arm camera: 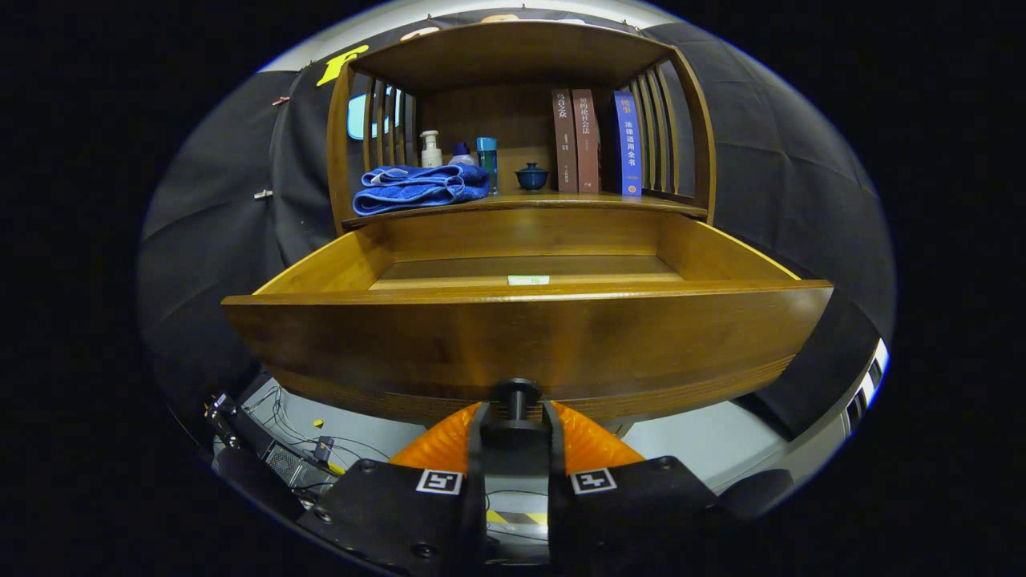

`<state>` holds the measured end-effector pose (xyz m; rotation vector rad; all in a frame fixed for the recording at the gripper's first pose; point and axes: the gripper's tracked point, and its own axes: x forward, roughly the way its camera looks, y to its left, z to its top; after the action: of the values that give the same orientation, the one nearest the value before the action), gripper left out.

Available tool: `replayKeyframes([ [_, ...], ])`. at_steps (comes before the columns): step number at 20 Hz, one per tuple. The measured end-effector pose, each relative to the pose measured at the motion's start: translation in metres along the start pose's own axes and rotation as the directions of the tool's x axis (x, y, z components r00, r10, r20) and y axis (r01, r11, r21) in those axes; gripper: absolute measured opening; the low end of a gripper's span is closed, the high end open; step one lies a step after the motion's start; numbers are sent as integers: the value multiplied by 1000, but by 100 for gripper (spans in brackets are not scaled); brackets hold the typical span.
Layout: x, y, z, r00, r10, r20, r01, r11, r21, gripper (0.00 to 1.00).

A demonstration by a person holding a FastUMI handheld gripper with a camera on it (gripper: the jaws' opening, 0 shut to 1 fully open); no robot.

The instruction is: Pull open the drawer, take out the items inside it, and place them on the countertop above the cabinet.

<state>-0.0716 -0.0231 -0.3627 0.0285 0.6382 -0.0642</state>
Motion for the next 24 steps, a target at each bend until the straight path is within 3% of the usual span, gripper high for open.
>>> replayKeyframes([
  [1,-1,1,0,1000,5,-7,-5,1000,3,34],
  [2,-4,2,4,1000,16,3,-16,1000,11,42],
  [6,-34,2,22,999,7,35,-7,1000,0,98],
  [10,-64,12,74,997,61,56,-62,998,27,99],
  [15,-37,18,160,992,108,72,-110,994,25,99],
  [20,42,11,183,990,68,-125,-64,997,40,99],
  [24,98,1,156,940,30,-339,-8,998,67,99],
])
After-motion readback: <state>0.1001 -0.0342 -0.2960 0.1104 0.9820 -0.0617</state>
